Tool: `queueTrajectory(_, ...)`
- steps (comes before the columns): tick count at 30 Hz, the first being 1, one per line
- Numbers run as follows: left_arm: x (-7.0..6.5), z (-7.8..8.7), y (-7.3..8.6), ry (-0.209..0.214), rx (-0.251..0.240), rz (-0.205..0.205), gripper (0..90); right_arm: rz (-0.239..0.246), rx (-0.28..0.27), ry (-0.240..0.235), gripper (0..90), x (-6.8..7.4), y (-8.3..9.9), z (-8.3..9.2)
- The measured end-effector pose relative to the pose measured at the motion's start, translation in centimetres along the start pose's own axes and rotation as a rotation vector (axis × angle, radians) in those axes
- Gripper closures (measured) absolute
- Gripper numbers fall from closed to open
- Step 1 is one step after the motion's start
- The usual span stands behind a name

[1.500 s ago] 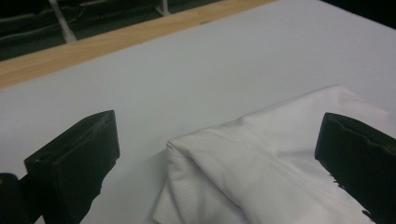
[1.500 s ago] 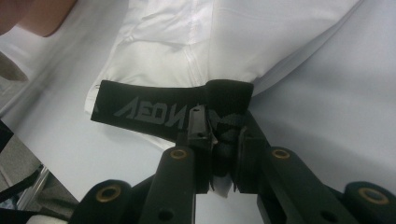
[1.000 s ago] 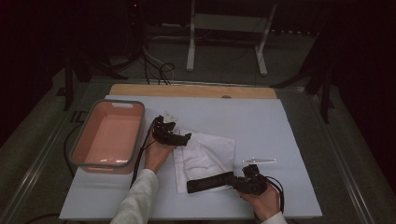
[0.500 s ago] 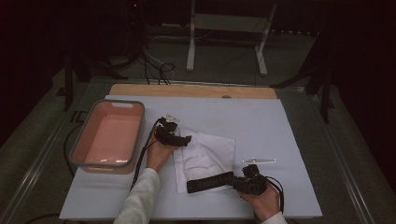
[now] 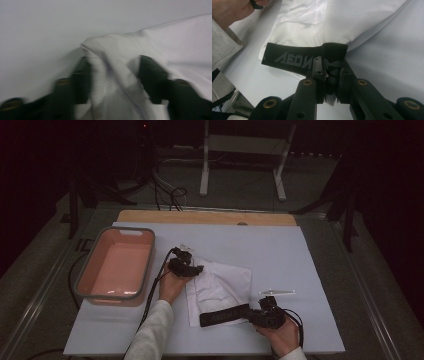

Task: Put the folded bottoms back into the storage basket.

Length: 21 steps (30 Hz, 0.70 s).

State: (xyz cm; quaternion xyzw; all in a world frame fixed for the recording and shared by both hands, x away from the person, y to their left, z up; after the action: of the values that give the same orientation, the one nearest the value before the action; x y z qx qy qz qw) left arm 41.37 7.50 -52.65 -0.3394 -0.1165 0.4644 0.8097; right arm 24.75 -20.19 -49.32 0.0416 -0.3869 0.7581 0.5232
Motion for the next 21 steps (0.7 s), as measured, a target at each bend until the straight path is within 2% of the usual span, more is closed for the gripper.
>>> queueTrajectory(3,-0.1,0.1,0.0,0.013,-0.002,0.005,70.5,0.002,-0.001,0.0,80.6,0.0,0.0,0.0)
queueTrajectory(4,-0.1,0.3,-0.1,0.028,-0.01,0.005,70.5,0.004,-0.002,-0.001,80.6,0.1,0.0,0.0)
queueTrajectory(5,-0.1,0.3,-0.1,0.028,-0.01,0.005,76.5,0.002,-0.004,-0.002,80.6,0.1,0.0,0.1)
queueTrajectory(10,-0.2,1.0,-0.4,0.045,-0.022,-0.003,79.9,0.002,-0.004,-0.002,80.6,0.1,0.0,0.1)
queueTrajectory(13,-0.4,1.4,-0.5,0.051,-0.021,-0.01,80.4,0.005,-0.008,-0.002,80.6,0.2,0.0,0.1)
queueTrajectory(15,-0.5,1.6,-0.6,0.054,-0.03,0.001,80.6,0.006,-0.01,-0.003,80.6,0.2,-0.1,0.2)
queueTrajectory(21,-0.8,2.2,-1.1,0.06,-0.038,-0.015,80.7,0.006,-0.016,-0.005,80.6,0.4,-0.1,0.2)
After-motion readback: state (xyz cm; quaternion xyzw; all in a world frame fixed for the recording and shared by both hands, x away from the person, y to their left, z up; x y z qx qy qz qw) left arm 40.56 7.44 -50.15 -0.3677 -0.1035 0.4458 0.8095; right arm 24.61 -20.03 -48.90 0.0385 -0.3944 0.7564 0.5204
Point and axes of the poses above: each handheld gripper's, and its own axes: z roughly backward along the jaws, y roughly out of its underside, x roughly to its left, the point moved 1 cm from there along -z, roughly forward along the jaws, and after that the axes turned 5 degrees about -y, right-handed, at the moved point
